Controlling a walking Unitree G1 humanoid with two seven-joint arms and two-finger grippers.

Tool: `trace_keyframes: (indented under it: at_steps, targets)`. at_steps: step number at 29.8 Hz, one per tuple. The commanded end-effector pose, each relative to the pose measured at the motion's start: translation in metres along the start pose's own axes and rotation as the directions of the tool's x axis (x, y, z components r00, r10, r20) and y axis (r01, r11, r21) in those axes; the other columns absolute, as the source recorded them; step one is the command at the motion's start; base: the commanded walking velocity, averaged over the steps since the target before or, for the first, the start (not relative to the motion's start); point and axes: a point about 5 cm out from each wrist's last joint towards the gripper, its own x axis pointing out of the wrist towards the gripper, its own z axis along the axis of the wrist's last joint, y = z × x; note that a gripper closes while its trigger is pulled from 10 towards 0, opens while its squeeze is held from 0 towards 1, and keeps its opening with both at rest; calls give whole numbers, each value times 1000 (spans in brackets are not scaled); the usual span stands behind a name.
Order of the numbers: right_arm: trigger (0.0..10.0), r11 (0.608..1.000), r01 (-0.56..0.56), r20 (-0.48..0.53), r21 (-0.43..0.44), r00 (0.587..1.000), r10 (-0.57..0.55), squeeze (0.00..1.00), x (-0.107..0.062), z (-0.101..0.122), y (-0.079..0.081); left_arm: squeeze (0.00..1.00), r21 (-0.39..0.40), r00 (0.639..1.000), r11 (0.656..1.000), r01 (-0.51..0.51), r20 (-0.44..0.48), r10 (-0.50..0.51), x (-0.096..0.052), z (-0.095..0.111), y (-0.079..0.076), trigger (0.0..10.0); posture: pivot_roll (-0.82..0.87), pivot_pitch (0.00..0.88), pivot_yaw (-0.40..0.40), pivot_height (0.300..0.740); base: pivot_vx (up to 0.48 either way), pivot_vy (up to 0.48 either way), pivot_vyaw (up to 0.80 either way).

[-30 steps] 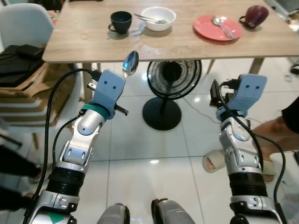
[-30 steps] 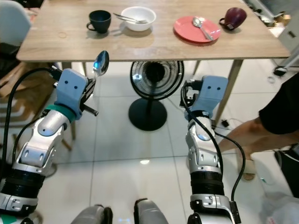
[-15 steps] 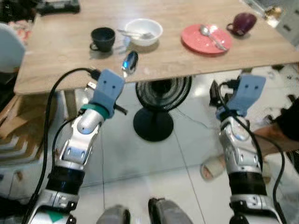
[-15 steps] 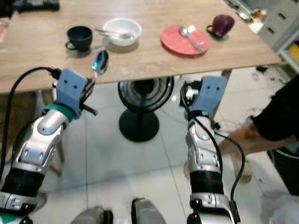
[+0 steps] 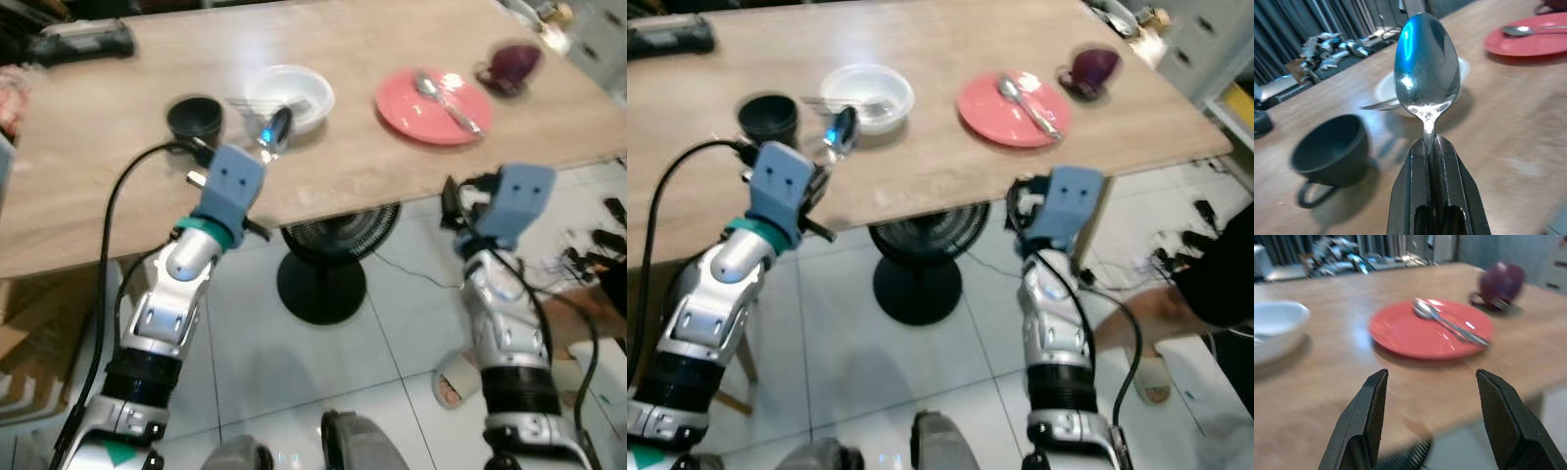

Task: Setting the table

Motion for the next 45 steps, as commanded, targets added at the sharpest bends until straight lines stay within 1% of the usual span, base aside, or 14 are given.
trace_keyframes:
  at_steps: [1, 17, 21, 24, 25, 26, 27, 29, 33, 34, 36, 38, 40, 45]
  targets:
    - [10000, 1000, -2, -21, 1, 1000, 2, 0, -3, -5, 1, 0, 0, 1000, 1000, 1, -18, -1, -3, -5, 1, 10000, -104, 62, 54, 740, 458, 0, 0]
    - [10000, 1000, -4, -20, 2, 1000, 4, 0, -3, -5, 2, 0, 0, 1000, 1000, -4, -22, 4, -2, -5, 1, 10000, -106, 67, 57, 740, 454, 0, 0]
    - [10000, 1000, -5, -19, 2, 1000, 5, 0, -3, -5, 2, 0, 7, 1000, 1000, 5, -18, -5, -2, -1, 1, 10000, -106, 67, 57, 740, 0, 0, 0]
    - [10000, 1000, -5, -15, 0, 1000, 5, 0, -3, -4, 2, 0, 28, 997, 997, 78, 14, -78, -5, 11, 1, 10000, -103, 70, 58, 740, 0, 0, 0]
    - [10000, 1000, -5, -15, 0, 1000, 5, 0, -3, -4, 2, 0, 28, 997, 997, 78, 14, -78, -5, 11, 1, 10000, -103, 70, 58, 740, 0, 0, 0]
    - [10000, 1000, -5, -12, 0, 1000, 5, 0, -3, -3, 2, 0, 40, 992, 992, 120, 35, -121, -7, 18, 2, 10000, -102, 70, 57, 740, 0, 0, 0]
    - [10000, 1000, -5, -12, 0, 1000, 5, 0, -3, -3, 2, 0, 40, 992, 992, 120, 35, -121, -7, 18, 2, 10000, -102, 70, 57, 740, 0, 0, 0]
    - [10000, 1000, -6, -9, -1, 1000, 6, 0, -3, -2, 2, 0, 46, 978, 980, 192, 68, -195, -9, 32, 3, 10000, -98, 71, 56, 740, 0, 0, 0]
    - [10000, 1000, -7, -10, 0, 1000, 7, 0, -3, -3, 3, 0, 47, 972, 975, 218, 82, -222, -9, 38, 4, 10000, -94, 69, 56, 740, 0, 0, 0]
    - [10000, 1000, -9, -10, 0, 1000, 9, 0, -3, -3, 4, 0, 45, 967, 971, 233, 95, -236, -9, 42, 4, 10000, -95, 70, 56, 740, 0, 0, 0]
    - [10000, 1000, -12, -9, 2, 1000, 12, 0, -2, -3, 6, 0, -3, 956, 963, 271, 118, -269, -6, 49, 2, 10000, -98, 69, 56, 740, 0, 0, 0]
    - [10000, 1000, -14, -8, 3, 1000, 14, 0, -2, -2, 6, 0, -15, 953, 959, 284, 114, -280, -4, 50, 3, 10000, -101, 69, 55, 740, 0, 0, 0]
    - [10000, 1000, -16, -7, 1, 1000, 16, 0, -2, -2, 6, 0, -20, 953, 954, 298, 68, -296, 1, 48, 7, 10000, -99, 69, 53, 740, 0, 0, 0]
    - [10000, 1000, -16, -7, -3, 1000, 16, 0, -3, -2, 5, 0, -15, 962, 962, 272, 4, -272, 12, 42, 20, 10000, -97, 72, 53, 740, 0, 0, 0]
